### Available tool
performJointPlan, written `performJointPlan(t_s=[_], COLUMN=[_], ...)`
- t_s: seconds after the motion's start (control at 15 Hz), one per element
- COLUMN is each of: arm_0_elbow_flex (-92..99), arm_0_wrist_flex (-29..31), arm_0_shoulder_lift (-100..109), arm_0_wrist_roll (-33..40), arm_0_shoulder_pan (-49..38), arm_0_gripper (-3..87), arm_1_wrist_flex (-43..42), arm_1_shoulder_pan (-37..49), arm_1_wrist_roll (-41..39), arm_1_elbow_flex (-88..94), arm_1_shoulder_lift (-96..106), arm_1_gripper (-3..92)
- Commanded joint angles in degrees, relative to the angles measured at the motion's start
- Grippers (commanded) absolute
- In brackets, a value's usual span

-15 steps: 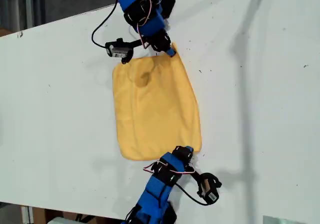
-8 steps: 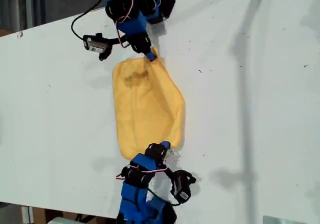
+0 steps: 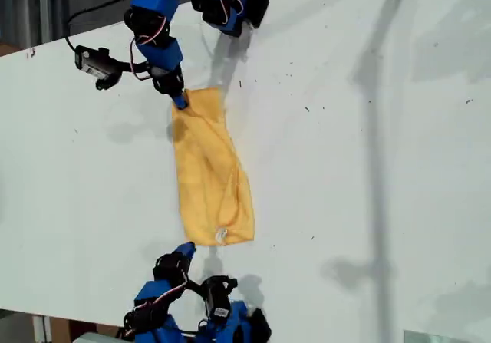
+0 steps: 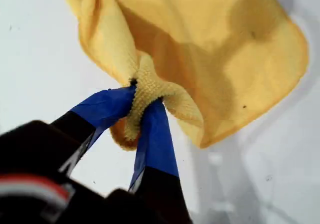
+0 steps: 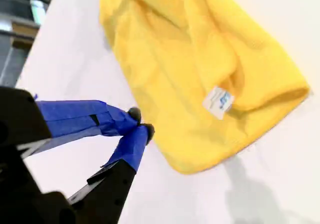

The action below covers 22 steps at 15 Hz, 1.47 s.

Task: Grasp corners of a square towel and fold twice.

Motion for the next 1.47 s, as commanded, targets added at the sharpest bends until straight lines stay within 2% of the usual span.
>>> performJointPlan(t_s=[0.0,0.13,0.27,0.33,0.4,0.6,0.67,0.8,1.13,1.33,1.4], arm_0_elbow_flex=[-0.79,-1.05,2.55,6.06,9.67,9.76,6.42,-5.98,-41.84,-43.15,-42.80], arm_0_wrist_flex=[-1.93,-2.46,-5.19,-9.14,-14.24,-24.70,-26.19,-23.47,-6.42,-2.99,-1.85], arm_0_shoulder_lift=[1.67,-0.79,-1.32,-1.23,-2.02,-13.97,-20.21,-35.60,-66.09,-67.15,-67.41], arm_0_wrist_roll=[4.83,6.15,4.13,1.58,-1.41,-0.44,0.44,0.88,-0.09,-0.97,-1.05], arm_0_shoulder_pan=[-9.93,-9.84,-4.04,-0.18,2.99,2.72,1.58,-0.53,-1.76,-1.41,-0.88], arm_0_gripper=[-0.2,-0.2,0.6,9.8,14.9,17.3,17.5,18.2,18.9,17.8,14.0], arm_1_wrist_flex=[-1.58,-1.58,-2.99,-4.22,-5.10,-6.77,-6.94,-7.73,-8.88,-8.00,-7.56], arm_1_shoulder_pan=[8.17,9.40,7.56,7.03,6.42,3.60,2.55,0.97,0.18,0.62,0.53], arm_1_wrist_roll=[-6.50,-8.17,-7.73,-7.47,-7.21,-5.98,-5.54,-4.75,-3.60,-3.34,-3.25], arm_1_elbow_flex=[-11.25,-16.52,-14.50,-12.04,-9.84,-4.92,-3.96,-1.67,6.68,10.11,10.37], arm_1_shoulder_lift=[-6.50,-13.27,-14.41,-13.54,-12.48,-9.14,-8.44,-6.42,3.08,8.44,9.05], arm_1_gripper=[-0.1,-0.1,-0.1,-0.1,-0.1,-0.1,-0.1,-0.1,-0.1,-0.1,-0.1])
